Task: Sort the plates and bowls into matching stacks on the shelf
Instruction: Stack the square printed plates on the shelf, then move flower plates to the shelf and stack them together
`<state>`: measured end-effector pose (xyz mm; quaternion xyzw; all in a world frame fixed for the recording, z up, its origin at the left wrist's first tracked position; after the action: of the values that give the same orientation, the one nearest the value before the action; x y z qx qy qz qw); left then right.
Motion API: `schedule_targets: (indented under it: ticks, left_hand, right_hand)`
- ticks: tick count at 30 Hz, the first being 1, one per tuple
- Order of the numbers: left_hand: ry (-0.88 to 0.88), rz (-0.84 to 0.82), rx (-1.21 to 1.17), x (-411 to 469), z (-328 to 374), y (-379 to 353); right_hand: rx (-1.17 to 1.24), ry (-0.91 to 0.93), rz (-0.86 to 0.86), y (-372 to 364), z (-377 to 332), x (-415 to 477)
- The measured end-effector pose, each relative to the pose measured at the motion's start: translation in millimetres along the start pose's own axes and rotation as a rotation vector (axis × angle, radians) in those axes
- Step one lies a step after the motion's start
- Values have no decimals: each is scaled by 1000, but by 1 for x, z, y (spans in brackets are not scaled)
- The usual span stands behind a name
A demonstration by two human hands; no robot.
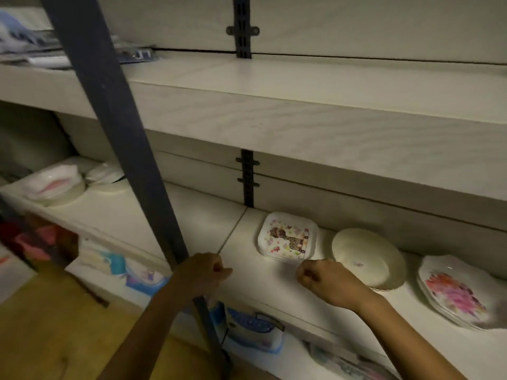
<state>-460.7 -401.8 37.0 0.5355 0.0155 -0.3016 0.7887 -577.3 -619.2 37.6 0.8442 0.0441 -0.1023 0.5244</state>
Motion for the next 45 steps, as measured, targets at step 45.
schedule_targets:
  ticks: [45]
  left_hand:
    - [130,403,99,48,-431,265]
  right_hand:
    - [-226,181,4,-78,-384,348]
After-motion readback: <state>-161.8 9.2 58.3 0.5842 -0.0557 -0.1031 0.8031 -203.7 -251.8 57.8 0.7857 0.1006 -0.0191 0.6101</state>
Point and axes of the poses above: each hand's wrist, its own x-axis towards the middle knuckle, its own y-axis out of the back of the hand, z = x × y, the point moved 4 cm from there along x, towards the middle knuckle, and after that the axes turned 6 degrees about y, right-handed, at the moved point
